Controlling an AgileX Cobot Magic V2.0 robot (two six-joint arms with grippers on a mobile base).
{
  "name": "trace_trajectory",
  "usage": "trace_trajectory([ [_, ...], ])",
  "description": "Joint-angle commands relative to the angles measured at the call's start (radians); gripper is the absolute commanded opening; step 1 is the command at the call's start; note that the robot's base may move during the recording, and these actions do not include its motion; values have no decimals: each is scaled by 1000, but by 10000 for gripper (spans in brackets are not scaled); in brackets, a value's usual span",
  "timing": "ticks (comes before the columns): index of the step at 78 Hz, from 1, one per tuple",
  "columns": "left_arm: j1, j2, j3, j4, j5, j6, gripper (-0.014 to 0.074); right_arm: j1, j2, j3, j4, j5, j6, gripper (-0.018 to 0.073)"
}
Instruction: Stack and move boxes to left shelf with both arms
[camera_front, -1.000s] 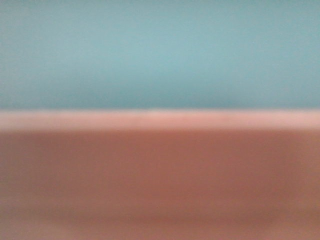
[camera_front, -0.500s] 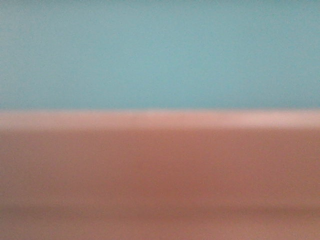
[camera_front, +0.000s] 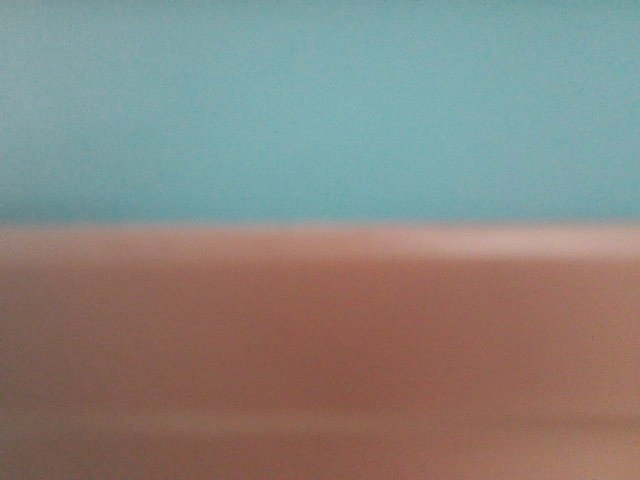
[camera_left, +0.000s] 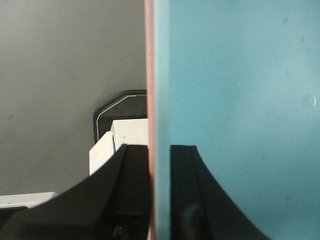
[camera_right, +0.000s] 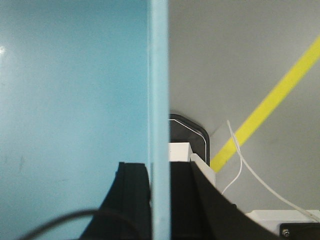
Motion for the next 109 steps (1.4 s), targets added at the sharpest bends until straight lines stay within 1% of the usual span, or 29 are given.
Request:
trace_trajectory([
  [1, -7, -35, -33, -14, 56, 5, -3, 0, -28, -30, -48, 36, -2, 53],
  [84, -7, -33, -33, -20, 52, 5, -3, 0, -28, -30, -49, 37, -2, 53],
  [90, -7, -33, -33, -39, 52, 5, -3, 0, -28, -30, -49, 37, -2, 53],
  [109, -7, -33, -33, -61, 52, 5, -3, 0, -28, -30, -49, 36, -2, 53],
])
